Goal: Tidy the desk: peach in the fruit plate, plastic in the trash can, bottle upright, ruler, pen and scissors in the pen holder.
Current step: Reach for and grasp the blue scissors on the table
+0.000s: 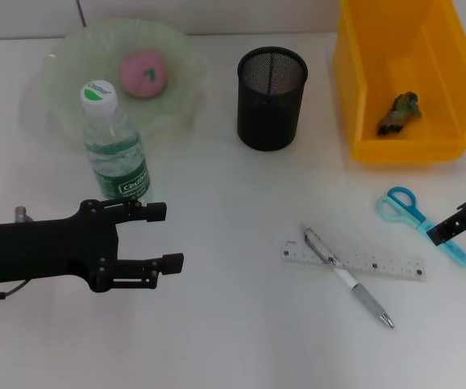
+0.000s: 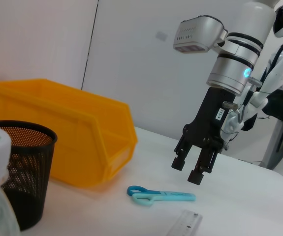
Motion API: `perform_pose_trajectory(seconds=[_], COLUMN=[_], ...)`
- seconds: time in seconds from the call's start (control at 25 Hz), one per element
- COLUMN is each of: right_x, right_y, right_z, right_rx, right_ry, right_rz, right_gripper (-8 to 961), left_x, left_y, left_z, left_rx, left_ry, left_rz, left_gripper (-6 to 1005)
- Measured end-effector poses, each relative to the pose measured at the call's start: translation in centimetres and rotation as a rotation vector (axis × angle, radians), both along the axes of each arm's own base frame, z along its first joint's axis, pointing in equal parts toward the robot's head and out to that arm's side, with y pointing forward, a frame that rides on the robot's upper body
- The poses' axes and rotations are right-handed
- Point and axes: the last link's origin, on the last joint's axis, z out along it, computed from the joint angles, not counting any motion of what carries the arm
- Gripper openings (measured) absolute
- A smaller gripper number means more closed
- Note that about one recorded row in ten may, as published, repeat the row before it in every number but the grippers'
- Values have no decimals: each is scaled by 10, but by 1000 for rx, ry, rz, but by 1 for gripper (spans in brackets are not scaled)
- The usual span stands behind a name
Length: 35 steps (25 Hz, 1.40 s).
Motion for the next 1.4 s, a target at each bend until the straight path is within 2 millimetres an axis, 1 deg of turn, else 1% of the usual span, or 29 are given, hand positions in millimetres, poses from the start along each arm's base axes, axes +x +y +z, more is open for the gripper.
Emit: perform_pose_trajectory(seconds=[0.16,0.24,0.52,0.72,1.4], right_x=[3,5,4,3,6], right_y=[4,7,9,10,10], right_z=[-7,-16,-26,-33,-46], right_rx=[16,16,-1,-15,-34], right_ry=[-39,-58,-63,-74,-101], right_rz=[28,52,73,89,129], right_gripper=[785,784,779,621,503], left_x=[0,0,0,-2,-6], left_y=[3,5,7,8,9], left_z=[-1,-2,-9,-10,-13], left_rx=[14,21,25,30,51], left_ry=[9,15,32,38,55], left_rz=[3,4,14,24,52], left_gripper=[844,844,844,844,844])
